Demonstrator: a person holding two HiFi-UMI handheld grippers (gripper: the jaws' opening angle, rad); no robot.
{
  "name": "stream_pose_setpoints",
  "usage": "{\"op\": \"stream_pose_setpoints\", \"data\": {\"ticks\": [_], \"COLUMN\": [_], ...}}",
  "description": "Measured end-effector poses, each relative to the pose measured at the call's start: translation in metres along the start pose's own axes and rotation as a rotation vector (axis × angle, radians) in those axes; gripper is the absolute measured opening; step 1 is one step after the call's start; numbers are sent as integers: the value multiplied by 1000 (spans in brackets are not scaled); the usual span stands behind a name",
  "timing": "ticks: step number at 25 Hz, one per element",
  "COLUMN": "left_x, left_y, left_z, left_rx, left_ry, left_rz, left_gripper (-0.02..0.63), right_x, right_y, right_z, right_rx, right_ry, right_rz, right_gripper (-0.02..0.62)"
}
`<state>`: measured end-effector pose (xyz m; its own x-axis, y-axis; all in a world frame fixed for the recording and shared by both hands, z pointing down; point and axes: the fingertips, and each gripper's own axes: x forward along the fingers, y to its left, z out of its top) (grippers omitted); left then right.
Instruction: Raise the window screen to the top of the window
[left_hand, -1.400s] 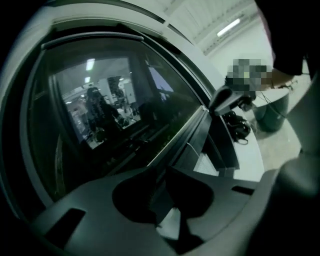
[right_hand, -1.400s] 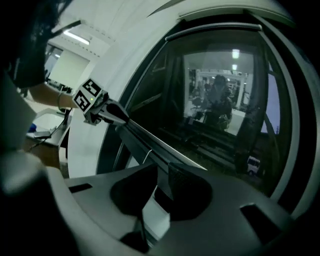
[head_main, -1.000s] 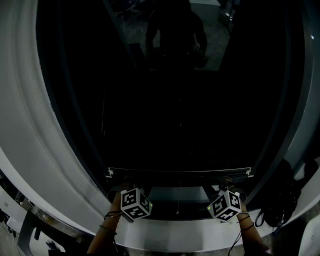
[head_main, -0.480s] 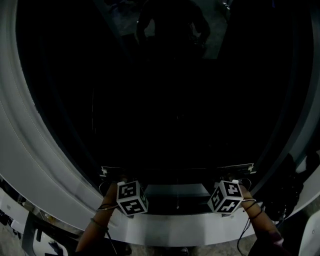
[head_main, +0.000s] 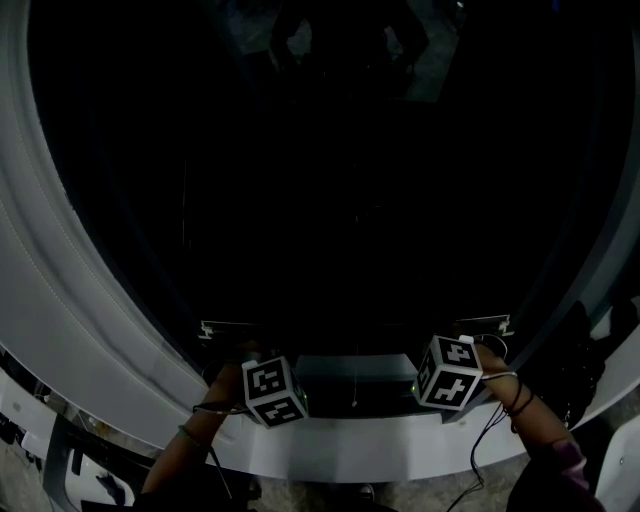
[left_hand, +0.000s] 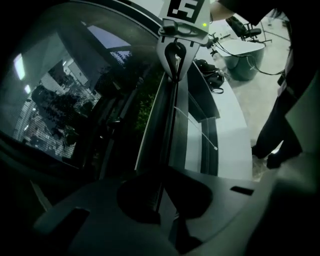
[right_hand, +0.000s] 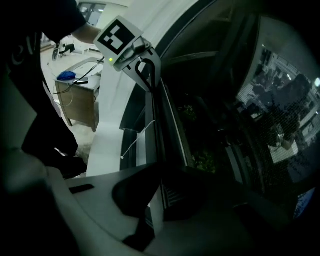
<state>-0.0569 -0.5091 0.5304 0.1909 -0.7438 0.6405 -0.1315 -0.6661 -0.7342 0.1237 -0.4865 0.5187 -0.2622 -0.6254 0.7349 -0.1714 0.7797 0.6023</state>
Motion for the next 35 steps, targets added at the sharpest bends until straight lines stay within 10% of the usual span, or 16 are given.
{"op": "stream_pose_setpoints", "data": {"ticks": [17, 35], "left_x": [-104, -245], "left_y": [146, 302], "left_z": [41, 78], "left_rx": [-102, -61], "left_ry": [-285, -397], "left_rz": [284, 536], "left_gripper": [44, 51], "right_x": [-119, -273], "right_y": [-120, -242], "right_z": [56, 131], "right_rx": [-76, -132], "right_ry": [-171, -265], "right_rz": [-397, -724], "right_gripper": [26, 32]}}
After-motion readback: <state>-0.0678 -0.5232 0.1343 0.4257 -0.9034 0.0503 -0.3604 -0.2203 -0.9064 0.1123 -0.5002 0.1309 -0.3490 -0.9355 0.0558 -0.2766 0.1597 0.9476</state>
